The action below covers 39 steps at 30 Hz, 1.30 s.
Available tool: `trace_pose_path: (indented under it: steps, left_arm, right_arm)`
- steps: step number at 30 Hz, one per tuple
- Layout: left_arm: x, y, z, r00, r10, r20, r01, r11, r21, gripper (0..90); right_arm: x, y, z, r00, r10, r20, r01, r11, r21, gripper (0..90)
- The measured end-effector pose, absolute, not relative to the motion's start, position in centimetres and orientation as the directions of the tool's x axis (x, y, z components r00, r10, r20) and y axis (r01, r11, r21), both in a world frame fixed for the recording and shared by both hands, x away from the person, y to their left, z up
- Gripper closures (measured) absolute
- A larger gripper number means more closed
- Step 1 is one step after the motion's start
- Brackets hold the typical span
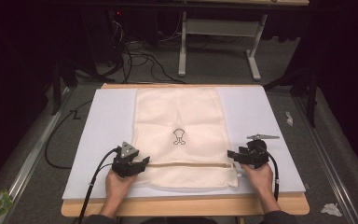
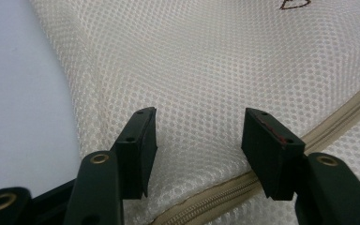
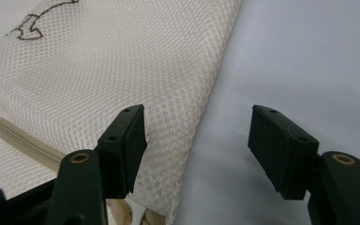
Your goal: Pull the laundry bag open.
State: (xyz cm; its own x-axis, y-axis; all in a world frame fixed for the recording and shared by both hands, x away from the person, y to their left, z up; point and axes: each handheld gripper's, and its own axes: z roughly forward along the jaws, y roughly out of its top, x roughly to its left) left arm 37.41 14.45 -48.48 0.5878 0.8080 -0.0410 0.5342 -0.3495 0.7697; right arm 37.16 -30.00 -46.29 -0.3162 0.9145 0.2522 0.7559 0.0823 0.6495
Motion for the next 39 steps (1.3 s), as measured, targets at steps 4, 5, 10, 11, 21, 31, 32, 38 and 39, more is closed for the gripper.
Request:
trace_pose_path:
  steps: [4, 5, 10, 11, 21, 31, 32, 38, 39]
  left_arm:
    - [37.3, 14.3, -48.5, 0.587, 0.809, -0.025, 0.527, -0.359, 0.770, 45.2]
    - [37.3, 14.3, -48.5, 0.587, 0.809, -0.021, 0.524, -0.361, 0.771, 45.2]
    - [37.2, 14.3, -48.6, 0.587, 0.809, -0.021, 0.525, -0.361, 0.771, 44.9]
    - [37.2, 14.3, -48.6, 0.587, 0.809, -0.022, 0.524, -0.359, 0.772, 44.8]
    - [37.1, 14.2, -48.6, 0.585, 0.811, -0.006, 0.516, -0.366, 0.775, 44.1]
    - [37.1, 14.1, -48.6, 0.585, 0.811, -0.003, 0.518, -0.370, 0.771, 44.2]
    - [37.1, 14.1, -48.6, 0.584, 0.812, 0.000, 0.517, -0.372, 0.771, 44.2]
    - [37.1, 14.1, -48.6, 0.585, 0.811, 0.002, 0.517, -0.374, 0.770, 44.2]
    - [37.1, 14.1, -48.6, 0.585, 0.811, 0.002, 0.516, -0.374, 0.770, 44.2]
  right_arm:
    - [37.5, -29.7, -46.2, -0.317, 0.914, 0.252, 0.773, 0.095, 0.627, 38.7]
    - [37.6, -29.5, -46.1, -0.322, 0.914, 0.247, 0.776, 0.105, 0.621, 38.8]
    - [38.1, -29.5, -46.1, -0.310, 0.920, 0.242, 0.799, 0.114, 0.590, 38.9]
    - [38.1, -29.5, -46.0, -0.306, 0.919, 0.247, 0.800, 0.108, 0.590, 38.9]
    - [38.4, -29.7, -45.4, -0.293, 0.930, 0.223, 0.801, 0.111, 0.589, 42.7]
    - [38.5, -27.5, -45.4, -0.334, 0.920, 0.207, 0.851, 0.200, 0.486, 37.4]
    - [38.7, -26.9, -45.3, -0.342, 0.918, 0.200, 0.857, 0.217, 0.468, 37.2]
    - [38.5, -25.7, -45.1, -0.358, 0.921, 0.155, 0.858, 0.259, 0.443, 37.5]
    - [38.4, -25.8, -45.1, -0.356, 0.921, 0.156, 0.859, 0.258, 0.441, 37.7]
